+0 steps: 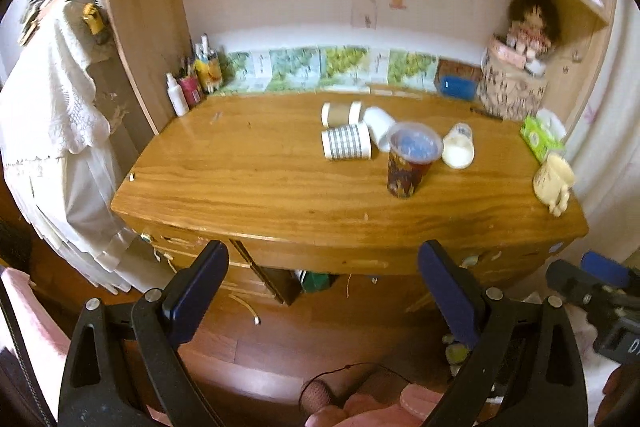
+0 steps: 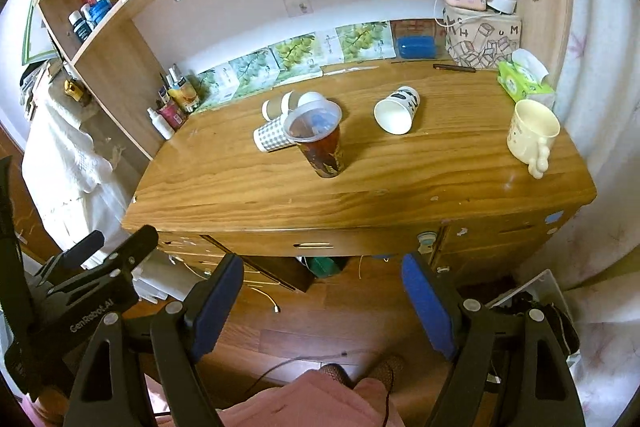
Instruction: Flip cup upright
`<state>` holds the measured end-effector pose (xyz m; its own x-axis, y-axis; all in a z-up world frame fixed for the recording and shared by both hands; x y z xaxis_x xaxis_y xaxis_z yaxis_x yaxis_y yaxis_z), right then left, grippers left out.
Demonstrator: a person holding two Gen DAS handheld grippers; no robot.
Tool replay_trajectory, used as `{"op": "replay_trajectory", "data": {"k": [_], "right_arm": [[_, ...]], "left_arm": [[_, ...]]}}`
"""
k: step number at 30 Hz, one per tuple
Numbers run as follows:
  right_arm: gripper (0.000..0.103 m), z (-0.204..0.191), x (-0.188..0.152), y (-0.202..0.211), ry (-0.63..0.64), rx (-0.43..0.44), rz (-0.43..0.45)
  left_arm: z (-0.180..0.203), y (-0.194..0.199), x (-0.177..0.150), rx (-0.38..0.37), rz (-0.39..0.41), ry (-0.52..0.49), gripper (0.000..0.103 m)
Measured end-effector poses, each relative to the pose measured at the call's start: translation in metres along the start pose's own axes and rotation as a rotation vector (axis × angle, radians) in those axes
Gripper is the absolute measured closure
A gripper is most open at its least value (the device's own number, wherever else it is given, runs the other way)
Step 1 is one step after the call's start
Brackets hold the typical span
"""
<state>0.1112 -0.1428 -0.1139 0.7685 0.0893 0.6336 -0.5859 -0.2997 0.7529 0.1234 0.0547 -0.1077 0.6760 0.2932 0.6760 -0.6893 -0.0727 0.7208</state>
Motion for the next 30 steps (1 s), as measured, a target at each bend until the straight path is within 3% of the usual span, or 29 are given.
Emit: {"op": "replay_trajectory", "data": {"k": [6, 11, 24, 26, 27, 30], "right_arm": [[0.021, -0.027, 0.004, 0.018, 0.046, -0.007, 0.064], [0.021, -0.042, 0.007, 0.03, 0.109, -0.059, 0.135], [0.015, -0.037, 0.008, 0.034, 0.099, -0.08, 0.165], [0.011, -0.036, 0.008, 0.032, 0.1, -0.08, 0.165], [0.0, -0.035, 0.008, 0.032, 0.102, -0.084, 0.162], [0.0, -0.032, 0.008, 0.03, 0.102, -0.093, 0.159]], "left_arm": [[-0.013, 0.014, 0.007, -0.048, 0.011, 0.053, 0.006], [-0.016, 0.025, 0.007, -0.026, 0.059, 0.034, 0.006], [-0.014, 0.027, 0.005, -0.008, 0.092, 0.036, 0.005], [-0.014, 0.026, 0.005, -0.003, 0.096, 0.033, 0.003], [-0.013, 0.026, 0.005, -0.004, 0.098, 0.036, 0.003], [-0.012, 0.025, 0.006, -0.005, 0.102, 0.045, 0.003]]}}
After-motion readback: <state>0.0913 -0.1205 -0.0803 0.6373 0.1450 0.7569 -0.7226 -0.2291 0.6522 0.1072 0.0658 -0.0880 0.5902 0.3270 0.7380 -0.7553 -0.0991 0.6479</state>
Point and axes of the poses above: each gripper's, at about its wrist camera, not at the fingertips, and y roughly against the way its jaws point, z to its right, x to its top, the point moved 10 cm from there along -y, roughly the way its jaws point, and after that the axes turned 14 degrees about y, right-handed, at the moved point
